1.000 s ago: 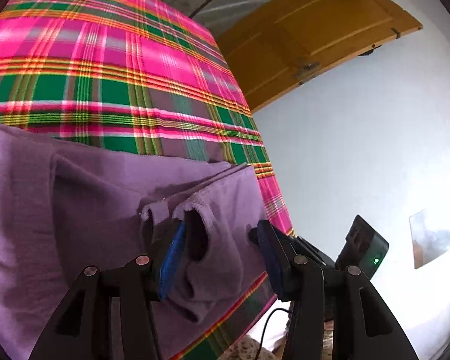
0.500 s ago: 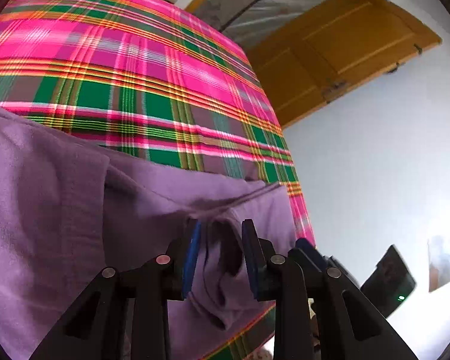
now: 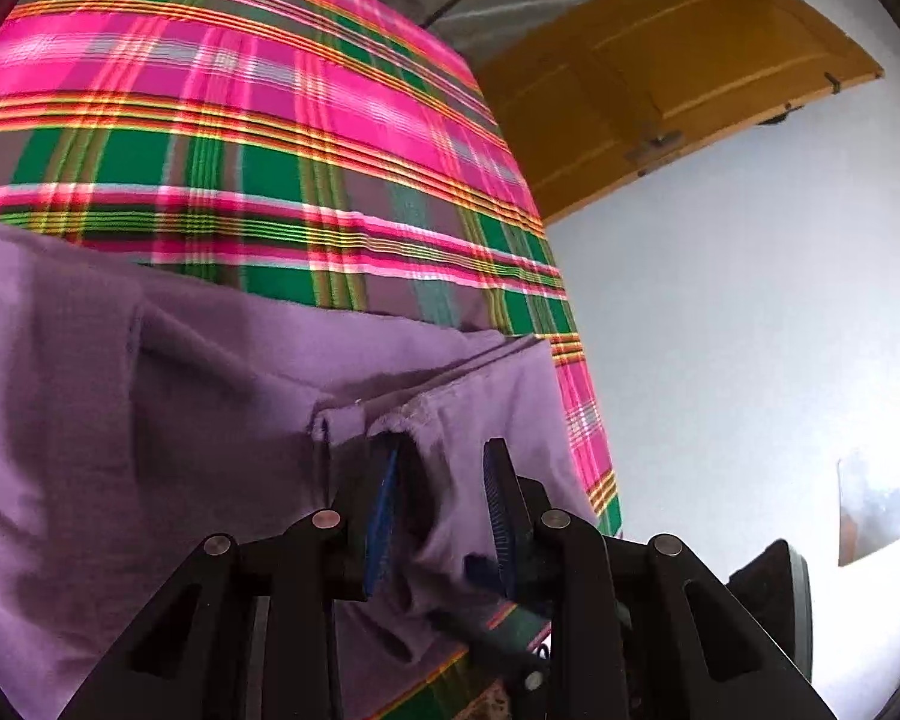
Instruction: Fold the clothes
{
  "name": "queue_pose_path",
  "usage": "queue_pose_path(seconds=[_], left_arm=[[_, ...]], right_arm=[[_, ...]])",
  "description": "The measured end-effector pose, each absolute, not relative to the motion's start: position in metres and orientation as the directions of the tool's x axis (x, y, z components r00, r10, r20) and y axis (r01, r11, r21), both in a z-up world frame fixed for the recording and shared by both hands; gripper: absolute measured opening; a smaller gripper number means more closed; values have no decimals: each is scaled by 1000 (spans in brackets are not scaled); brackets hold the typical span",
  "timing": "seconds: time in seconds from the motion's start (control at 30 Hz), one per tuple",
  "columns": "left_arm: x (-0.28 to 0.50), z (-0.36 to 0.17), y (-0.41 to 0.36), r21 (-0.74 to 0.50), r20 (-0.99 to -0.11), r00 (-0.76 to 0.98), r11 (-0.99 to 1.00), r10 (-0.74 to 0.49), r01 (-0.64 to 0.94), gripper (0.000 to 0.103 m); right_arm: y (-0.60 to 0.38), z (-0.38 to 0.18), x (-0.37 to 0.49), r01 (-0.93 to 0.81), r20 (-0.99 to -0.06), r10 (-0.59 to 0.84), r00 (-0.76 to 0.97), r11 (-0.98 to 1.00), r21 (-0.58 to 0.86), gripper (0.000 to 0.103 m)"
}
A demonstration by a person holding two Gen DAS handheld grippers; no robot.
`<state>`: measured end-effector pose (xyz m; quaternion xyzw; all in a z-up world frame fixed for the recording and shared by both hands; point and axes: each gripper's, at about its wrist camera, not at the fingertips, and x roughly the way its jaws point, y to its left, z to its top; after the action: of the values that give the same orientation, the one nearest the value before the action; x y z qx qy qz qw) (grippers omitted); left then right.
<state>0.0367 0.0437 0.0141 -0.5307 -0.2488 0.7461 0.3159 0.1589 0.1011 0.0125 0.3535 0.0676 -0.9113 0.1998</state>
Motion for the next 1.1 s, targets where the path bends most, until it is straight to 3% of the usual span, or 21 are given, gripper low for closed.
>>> queue_pose_path(seconds=[0.17,0.23,0.3,0.4,0.5,0.63,0.77,0.97,1.1], left_arm=[[32,16,43,-706,-634,-244,-678,734,-205,28],[31,16,45,-703,-638,-242,-681,731,-204,28],[30,15,45,-709,-636,-239,-678,734,-196,28],[30,15,45,-712,-631,-239,-673,738,-199,28],[29,13,46,-712,-633,-236,-674,737,-197,28],[29,12,46,-709,-637,-234,-677,735,-197,28],[29,12,46,-707,-640,-232,-680,733,-197,28],[29,12,46,-703,-644,-229,-683,730,-198,28],[29,12,46,-702,-644,-227,-683,730,-202,28]], right_arm=[[103,25,169,386,-604,-314,-733,-923,13,22],[98,25,167,421,-614,-333,-716,-907,1,18],[97,17,157,406,-650,-316,-691,-914,12,8],[96,4,143,367,-703,-279,-654,-930,27,7],[104,0,135,353,-721,-329,-610,-927,125,8],[102,-2,131,351,-729,-325,-602,-928,124,8],[97,-1,129,364,-737,-311,-600,-927,95,11],[88,-4,132,379,-739,-343,-579,-916,129,33],[78,-4,135,371,-740,-297,-603,-926,69,33]])
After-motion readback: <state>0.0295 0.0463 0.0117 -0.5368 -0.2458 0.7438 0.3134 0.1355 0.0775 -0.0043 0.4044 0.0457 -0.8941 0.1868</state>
